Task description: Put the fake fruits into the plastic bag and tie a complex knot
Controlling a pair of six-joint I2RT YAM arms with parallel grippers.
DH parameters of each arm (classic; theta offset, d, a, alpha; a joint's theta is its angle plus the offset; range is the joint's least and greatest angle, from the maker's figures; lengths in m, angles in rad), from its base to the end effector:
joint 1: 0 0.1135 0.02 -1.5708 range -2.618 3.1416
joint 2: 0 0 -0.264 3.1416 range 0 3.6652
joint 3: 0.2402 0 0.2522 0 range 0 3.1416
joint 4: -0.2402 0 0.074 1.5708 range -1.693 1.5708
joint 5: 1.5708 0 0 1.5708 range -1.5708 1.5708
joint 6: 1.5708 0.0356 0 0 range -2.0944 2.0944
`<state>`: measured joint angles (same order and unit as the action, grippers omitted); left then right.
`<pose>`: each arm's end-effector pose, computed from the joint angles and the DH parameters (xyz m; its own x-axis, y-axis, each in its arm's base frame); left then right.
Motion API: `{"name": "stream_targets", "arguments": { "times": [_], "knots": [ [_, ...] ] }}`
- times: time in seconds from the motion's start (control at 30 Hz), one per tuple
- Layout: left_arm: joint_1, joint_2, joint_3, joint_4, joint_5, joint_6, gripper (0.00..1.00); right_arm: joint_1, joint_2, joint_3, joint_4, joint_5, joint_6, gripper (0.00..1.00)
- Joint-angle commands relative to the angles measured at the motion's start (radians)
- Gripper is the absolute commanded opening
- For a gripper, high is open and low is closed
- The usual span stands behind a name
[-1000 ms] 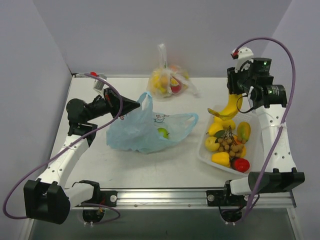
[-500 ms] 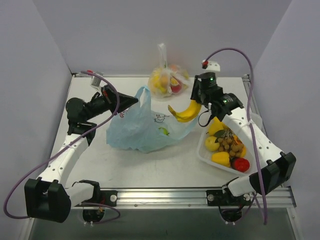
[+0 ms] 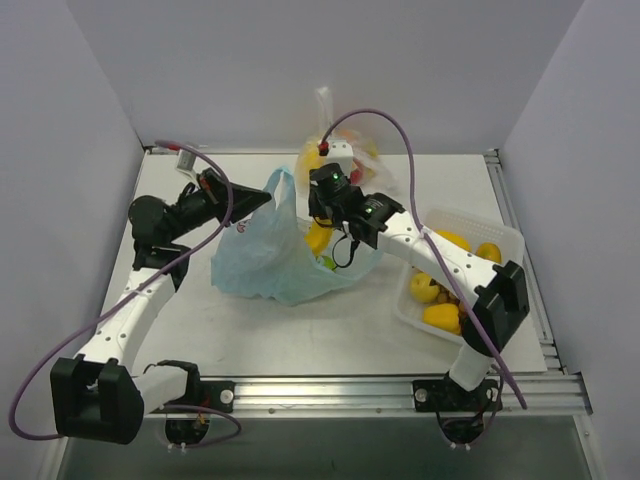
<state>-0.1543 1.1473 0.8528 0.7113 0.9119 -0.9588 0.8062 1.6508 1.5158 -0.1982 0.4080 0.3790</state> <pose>0.2436 -0.0664 0.3793 -0.4319 -0.4400 -0.7873 0.7919 0.2328 -0.5645 0.2820 0.2736 0.3682 -0.3594 0.1159 -0.9260 -0.2905 0.9291 0.2291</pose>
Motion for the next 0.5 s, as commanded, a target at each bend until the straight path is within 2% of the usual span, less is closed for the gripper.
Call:
{"name": "stream_targets", "arguments": {
  "times": [0.0, 0.03, 0.13, 0.17, 0.2, 0.23, 0.27, 0.37, 0.4, 0.47],
  "knots": [
    [0.025, -0.041, -0.006, 0.056, -0.013, -0.021, 0.0, -0.007, 0.075, 0.134, -0.03, -0.118, 0.204, 0.0],
    [0.033, -0.049, -0.009, 0.056, -0.015, -0.021, 0.0, -0.009, 0.093, 0.164, -0.046, -0.156, 0.29, 0.0],
    [0.061, -0.069, -0.035, 0.059, -0.011, -0.031, 0.0, -0.009, 0.161, 0.233, -0.079, -0.319, 0.389, 0.0],
    [0.067, -0.073, -0.041, 0.063, -0.007, -0.037, 0.0, -0.004, 0.17, 0.228, -0.079, -0.362, 0.437, 0.06],
    [0.074, -0.078, -0.053, 0.068, -0.004, -0.041, 0.0, -0.001, 0.175, 0.21, -0.075, -0.43, 0.452, 0.19],
    [0.082, -0.08, -0.057, 0.073, 0.001, -0.044, 0.0, -0.001, 0.17, 0.161, -0.066, -0.463, 0.463, 0.46],
    [0.096, -0.083, -0.063, 0.082, 0.004, -0.057, 0.0, -0.002, 0.158, 0.124, -0.052, -0.484, 0.468, 0.58],
    [0.119, -0.089, -0.078, 0.102, 0.011, -0.073, 0.0, -0.019, 0.089, 0.011, -0.014, -0.523, 0.405, 0.64],
    [0.122, -0.087, -0.086, 0.108, 0.013, -0.077, 0.0, -0.031, 0.045, -0.012, -0.009, -0.537, 0.361, 0.73],
    [0.124, -0.083, -0.087, 0.128, 0.018, -0.087, 0.0, -0.074, 0.0, -0.068, -0.006, -0.552, 0.307, 0.78]
  ]
}}
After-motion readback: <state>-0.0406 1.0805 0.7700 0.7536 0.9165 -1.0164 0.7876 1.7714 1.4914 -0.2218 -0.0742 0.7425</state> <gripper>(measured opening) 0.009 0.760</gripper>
